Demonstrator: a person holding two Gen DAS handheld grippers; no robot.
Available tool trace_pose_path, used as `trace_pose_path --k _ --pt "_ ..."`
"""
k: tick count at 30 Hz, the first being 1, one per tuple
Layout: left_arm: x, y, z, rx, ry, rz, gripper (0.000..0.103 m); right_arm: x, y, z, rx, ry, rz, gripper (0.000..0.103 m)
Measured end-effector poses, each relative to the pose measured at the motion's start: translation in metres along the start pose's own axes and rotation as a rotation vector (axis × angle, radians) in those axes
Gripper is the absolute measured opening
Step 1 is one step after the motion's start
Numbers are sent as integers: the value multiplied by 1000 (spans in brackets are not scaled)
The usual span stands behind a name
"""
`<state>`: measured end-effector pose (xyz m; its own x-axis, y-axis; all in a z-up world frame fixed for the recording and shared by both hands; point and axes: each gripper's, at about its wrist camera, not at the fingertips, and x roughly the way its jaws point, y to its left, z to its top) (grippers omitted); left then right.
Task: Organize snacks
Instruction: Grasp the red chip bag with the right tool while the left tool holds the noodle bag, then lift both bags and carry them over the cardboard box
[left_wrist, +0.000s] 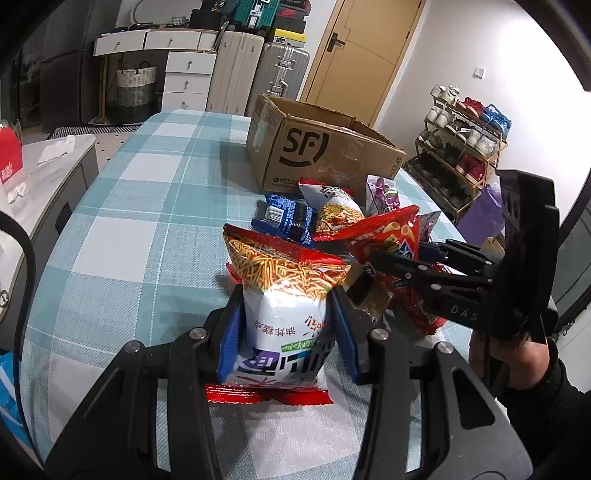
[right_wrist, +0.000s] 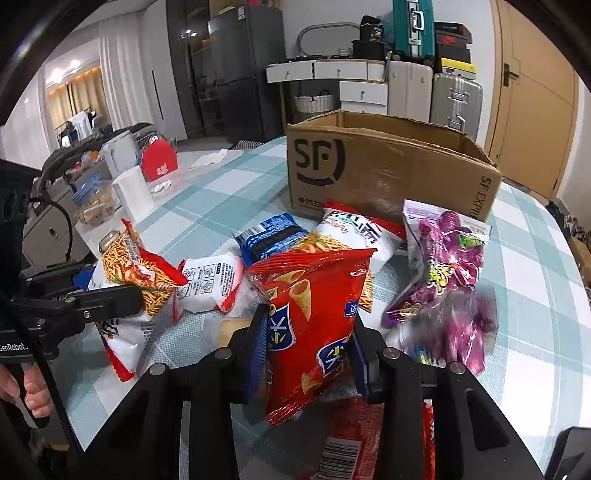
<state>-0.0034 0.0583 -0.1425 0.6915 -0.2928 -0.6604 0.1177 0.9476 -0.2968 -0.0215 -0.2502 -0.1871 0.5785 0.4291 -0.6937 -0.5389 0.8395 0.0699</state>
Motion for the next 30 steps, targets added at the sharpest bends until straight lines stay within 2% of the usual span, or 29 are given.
trace_pose_path --k 11,21,30 --pt "-10 -9 5 14 -7 25 42 -33 -10 7 52 -95 50 39" --pt "-28 -34 24 62 -38 63 42 -80 -12 22 72 -187 118 39" --pt "-54 -62 58 104 -70 16 42 -127 -25 36 135 -267 194 39"
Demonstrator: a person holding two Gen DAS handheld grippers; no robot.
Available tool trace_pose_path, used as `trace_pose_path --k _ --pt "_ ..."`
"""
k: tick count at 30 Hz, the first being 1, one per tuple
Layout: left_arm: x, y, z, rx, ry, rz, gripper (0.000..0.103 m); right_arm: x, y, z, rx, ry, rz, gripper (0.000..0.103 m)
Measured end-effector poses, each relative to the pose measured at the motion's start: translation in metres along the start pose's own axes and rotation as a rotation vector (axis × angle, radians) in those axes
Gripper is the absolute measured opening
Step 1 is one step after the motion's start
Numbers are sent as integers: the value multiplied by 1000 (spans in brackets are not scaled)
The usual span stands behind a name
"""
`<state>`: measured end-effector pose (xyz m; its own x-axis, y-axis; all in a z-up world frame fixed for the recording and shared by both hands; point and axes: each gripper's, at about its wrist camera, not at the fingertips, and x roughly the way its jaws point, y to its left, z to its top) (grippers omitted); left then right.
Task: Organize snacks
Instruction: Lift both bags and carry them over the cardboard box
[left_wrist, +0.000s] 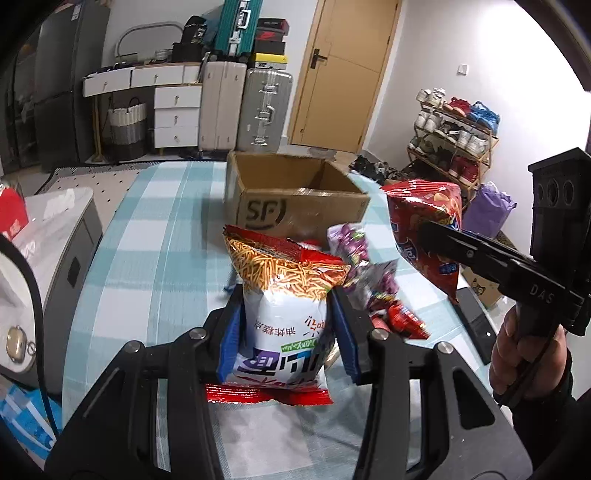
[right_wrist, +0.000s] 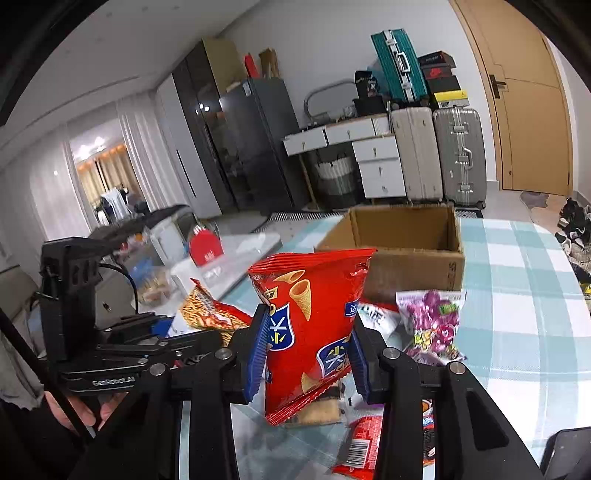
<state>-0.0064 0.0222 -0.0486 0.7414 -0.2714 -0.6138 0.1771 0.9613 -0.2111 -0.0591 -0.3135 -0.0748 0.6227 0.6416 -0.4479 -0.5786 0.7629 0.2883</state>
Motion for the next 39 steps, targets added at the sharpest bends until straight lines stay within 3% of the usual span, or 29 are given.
trace_pose_path --k 9,15,22,31,39 --pt "-25 -10 44 19 -25 -31 42 -34 -10 42 34 -62 13 39" --pt "-17 -18 81 51 -23 -32 42 -44 -13 73 -2 -59 -5 39" --pt "12 -31 135 84 0 -49 42 -46 -34 110 28 -88 -9 39" --pt "59 -38 217 53 15 -97 42 -8 -48 169 30 -113 -4 39" --pt "137 -23 260 36 83 -46 42 47 -75 204 47 -76 -50 39"
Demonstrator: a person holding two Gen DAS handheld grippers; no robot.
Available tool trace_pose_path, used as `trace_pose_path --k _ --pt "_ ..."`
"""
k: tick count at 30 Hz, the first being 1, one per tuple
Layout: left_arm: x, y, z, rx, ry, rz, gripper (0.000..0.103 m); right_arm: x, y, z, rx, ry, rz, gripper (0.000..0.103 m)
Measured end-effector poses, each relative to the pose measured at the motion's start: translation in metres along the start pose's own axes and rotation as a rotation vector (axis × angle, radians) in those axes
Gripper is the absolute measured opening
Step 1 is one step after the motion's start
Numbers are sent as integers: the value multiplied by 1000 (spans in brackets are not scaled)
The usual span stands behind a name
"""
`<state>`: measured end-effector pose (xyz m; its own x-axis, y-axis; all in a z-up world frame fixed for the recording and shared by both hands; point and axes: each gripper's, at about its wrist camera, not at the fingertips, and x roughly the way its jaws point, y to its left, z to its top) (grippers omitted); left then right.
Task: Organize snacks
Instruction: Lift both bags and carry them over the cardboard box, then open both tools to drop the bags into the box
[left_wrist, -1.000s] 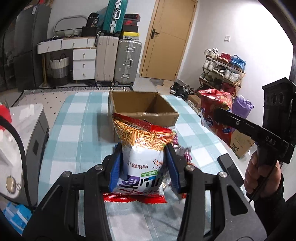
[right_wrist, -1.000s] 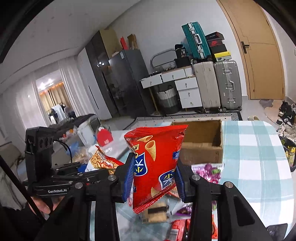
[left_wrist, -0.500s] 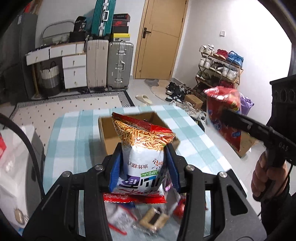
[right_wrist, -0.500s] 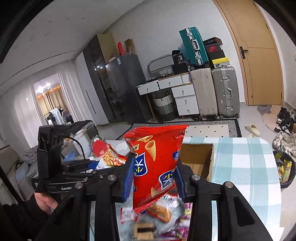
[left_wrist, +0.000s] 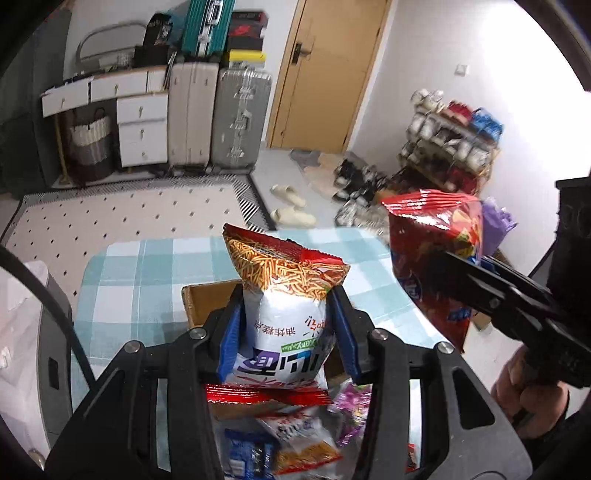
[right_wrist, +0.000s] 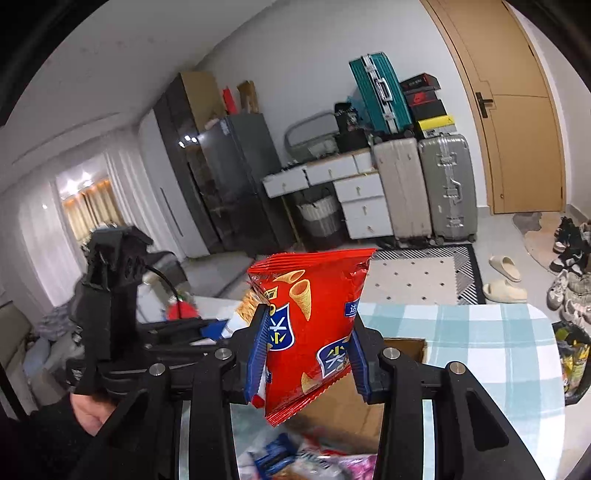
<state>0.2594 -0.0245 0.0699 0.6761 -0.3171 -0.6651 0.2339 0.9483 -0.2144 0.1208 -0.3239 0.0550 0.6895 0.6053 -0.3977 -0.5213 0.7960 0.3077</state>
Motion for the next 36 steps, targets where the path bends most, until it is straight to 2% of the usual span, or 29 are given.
trace_pose_path --k 6,11,21,26,28,31,33,36 --pt "66 25 -1 -37 87 22 42 60 -32 -12 75 101 -25 39" --pt "100 44 -23 -64 132 4 42 102 -50 -33 80 211 -50 40" --pt "144 58 -38 -74 174 11 42 134 -76 -61 97 294 -79 40" --pt "151 61 -37 -77 179 39 44 142 -80 -70 94 320 -81 43" --pt "152 64 -35 -89 191 50 49 139 -79 -70 83 303 -85 51" --pt "144 68 -34 -93 170 60 51 131 -75 -67 61 268 -101 57" --pt "134 66 -34 -96 160 70 59 125 -73 -64 58 255 -108 58" --pt "114 61 -36 -83 131 83 61 114 -71 -61 71 239 -107 58"
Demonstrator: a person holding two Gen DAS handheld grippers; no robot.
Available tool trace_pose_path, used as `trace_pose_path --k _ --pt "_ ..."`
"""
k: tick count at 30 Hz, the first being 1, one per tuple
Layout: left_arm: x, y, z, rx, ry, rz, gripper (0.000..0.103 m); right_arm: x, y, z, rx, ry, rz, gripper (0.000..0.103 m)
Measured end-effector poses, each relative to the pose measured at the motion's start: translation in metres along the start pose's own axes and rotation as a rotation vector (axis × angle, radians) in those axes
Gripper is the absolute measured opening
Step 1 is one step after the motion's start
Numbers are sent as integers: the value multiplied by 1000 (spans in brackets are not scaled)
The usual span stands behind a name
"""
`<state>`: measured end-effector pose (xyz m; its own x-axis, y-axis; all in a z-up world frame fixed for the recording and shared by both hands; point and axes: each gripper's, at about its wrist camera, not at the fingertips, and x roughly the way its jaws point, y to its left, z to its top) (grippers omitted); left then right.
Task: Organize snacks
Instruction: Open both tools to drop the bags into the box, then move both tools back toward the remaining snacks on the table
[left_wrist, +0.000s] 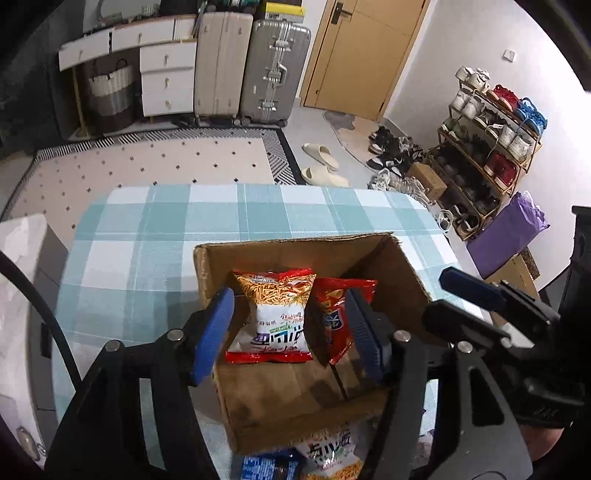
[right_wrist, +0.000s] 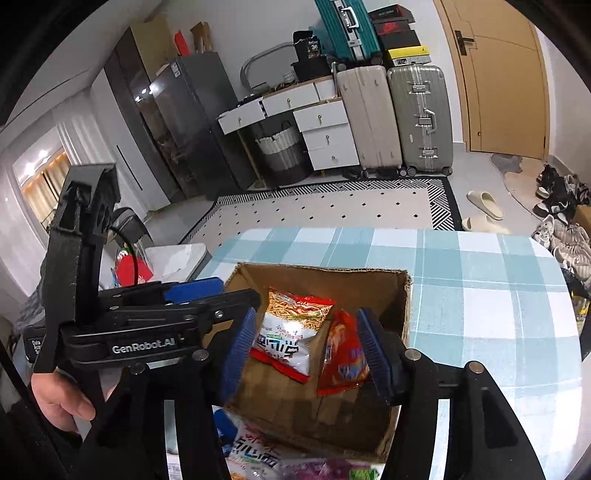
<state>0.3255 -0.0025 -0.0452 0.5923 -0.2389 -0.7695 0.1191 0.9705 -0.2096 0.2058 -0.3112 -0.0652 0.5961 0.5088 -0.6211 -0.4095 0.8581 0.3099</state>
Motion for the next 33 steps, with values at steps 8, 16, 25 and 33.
trace_pose_path --k 8,16,25,33 --pt "-62 -23 -22 46 -103 52 75 -54 19 -6 -11 -82 23 60" --pt "-124 -47 -51 80 -211 73 78 -110 39 -17 -52 -156 17 68" --pt "-190 -82 -86 165 -302 115 83 -173 60 -42 -85 -278 20 81" --pt "-239 -92 -125 146 -379 119 86 -230 85 -72 -135 -406 30 91"
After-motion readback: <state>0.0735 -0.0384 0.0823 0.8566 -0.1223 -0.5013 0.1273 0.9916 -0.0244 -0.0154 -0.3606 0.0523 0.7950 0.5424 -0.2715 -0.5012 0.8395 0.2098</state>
